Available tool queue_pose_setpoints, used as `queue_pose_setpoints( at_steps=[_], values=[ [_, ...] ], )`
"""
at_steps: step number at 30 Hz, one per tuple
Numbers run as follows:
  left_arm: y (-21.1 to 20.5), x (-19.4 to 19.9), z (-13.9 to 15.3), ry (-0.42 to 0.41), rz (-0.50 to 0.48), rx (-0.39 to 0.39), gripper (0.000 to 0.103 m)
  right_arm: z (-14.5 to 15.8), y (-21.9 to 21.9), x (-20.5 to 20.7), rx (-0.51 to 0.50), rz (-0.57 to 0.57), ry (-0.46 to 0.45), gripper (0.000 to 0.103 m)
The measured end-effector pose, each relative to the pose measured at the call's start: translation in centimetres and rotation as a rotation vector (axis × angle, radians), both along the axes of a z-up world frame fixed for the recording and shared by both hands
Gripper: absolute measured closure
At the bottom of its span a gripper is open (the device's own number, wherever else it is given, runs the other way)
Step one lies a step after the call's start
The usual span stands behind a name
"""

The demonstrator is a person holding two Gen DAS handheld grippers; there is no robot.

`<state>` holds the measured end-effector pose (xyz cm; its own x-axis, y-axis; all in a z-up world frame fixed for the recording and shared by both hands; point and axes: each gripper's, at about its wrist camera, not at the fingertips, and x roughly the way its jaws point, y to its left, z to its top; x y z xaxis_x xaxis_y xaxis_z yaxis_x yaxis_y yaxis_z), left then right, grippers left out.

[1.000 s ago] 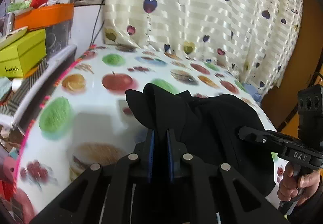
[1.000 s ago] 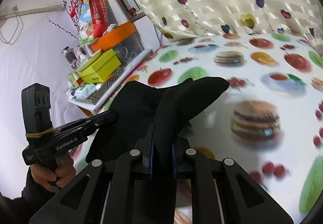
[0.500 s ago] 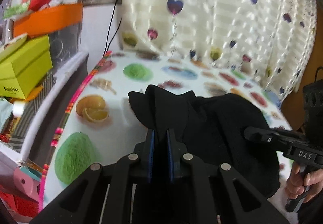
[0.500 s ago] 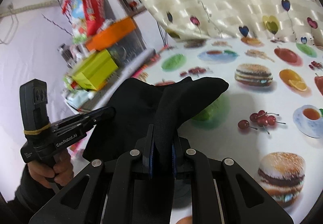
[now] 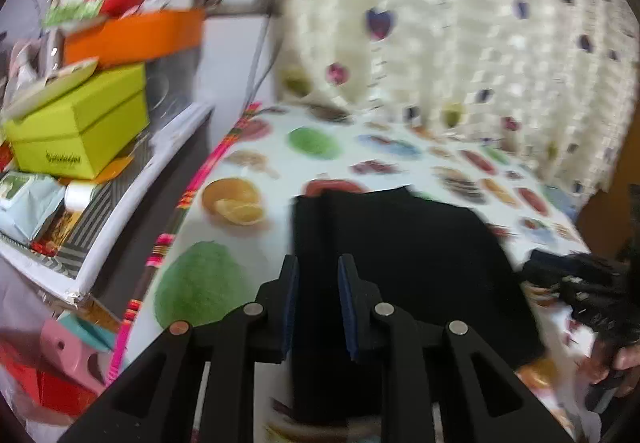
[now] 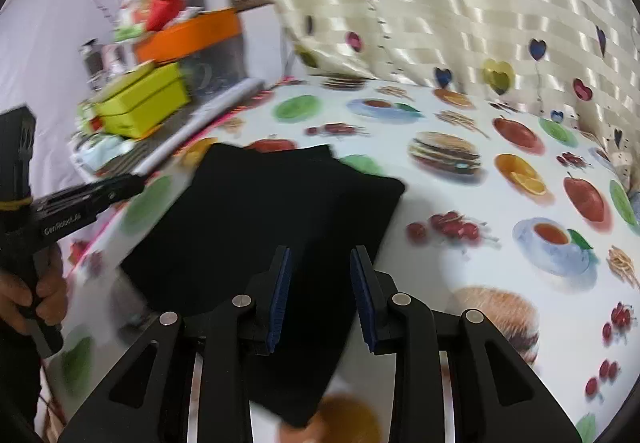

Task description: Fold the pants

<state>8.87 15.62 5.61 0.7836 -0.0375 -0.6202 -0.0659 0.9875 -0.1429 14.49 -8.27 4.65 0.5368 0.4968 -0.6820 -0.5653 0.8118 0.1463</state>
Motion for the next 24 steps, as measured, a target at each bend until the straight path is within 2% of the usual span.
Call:
queue_pose_setpoints(
  at_steps=[2,5,7,8,11,13,16,19,24],
  values=[
    [-1.8,-1.1,0.2,-0.01,-0.056,0.0,0.08,-0.5,0.4,-1.7,-0.007,0.044,0.013,0.071],
    [-4.2,-1.5,-1.2,0.034,-0.12,0.013,0.08,-2.3,1.3,-3.2,-0.071,0.087,0.029,0.071],
    [-5.5,-1.4,-2.6,0.076,-0.146,0.049,0.08,-3.3,1.8,-3.4,-0.106,0.092,0.029,0.071],
    [-6.1,-1.2,-3.5,0.101,-0.146,0.079,0.08,-3.4,1.6,-3.4,-0.092,0.094,0.025,0.071],
    [-6.8,-1.1,-4.2,0.084,-0.154,0.14,0.08,-3.6,1.1,-2.8,-0.062,0.099,0.064,0.069],
    [-6.8,-1.1,-4.0,0.09,-0.154,0.144,0.079,-3.3,0.9,-2.6,-0.062,0.084,0.08,0.069],
    [-6.4,-1.5,-3.2,0.086,-0.135,0.119,0.079,-2.4,0.6,-3.2,-0.042,0.075,0.052,0.069],
    [-6.3,-2.0,-2.9,0.069,-0.12,0.103,0.079,-3.3,0.9,-3.2,-0.068,0.079,0.058,0.069],
    [-7.4,-1.8,-4.1,0.074,-0.126,0.173,0.078,-3.7,0.6,-3.0,-0.043,0.069,0.066,0.069]
  ],
)
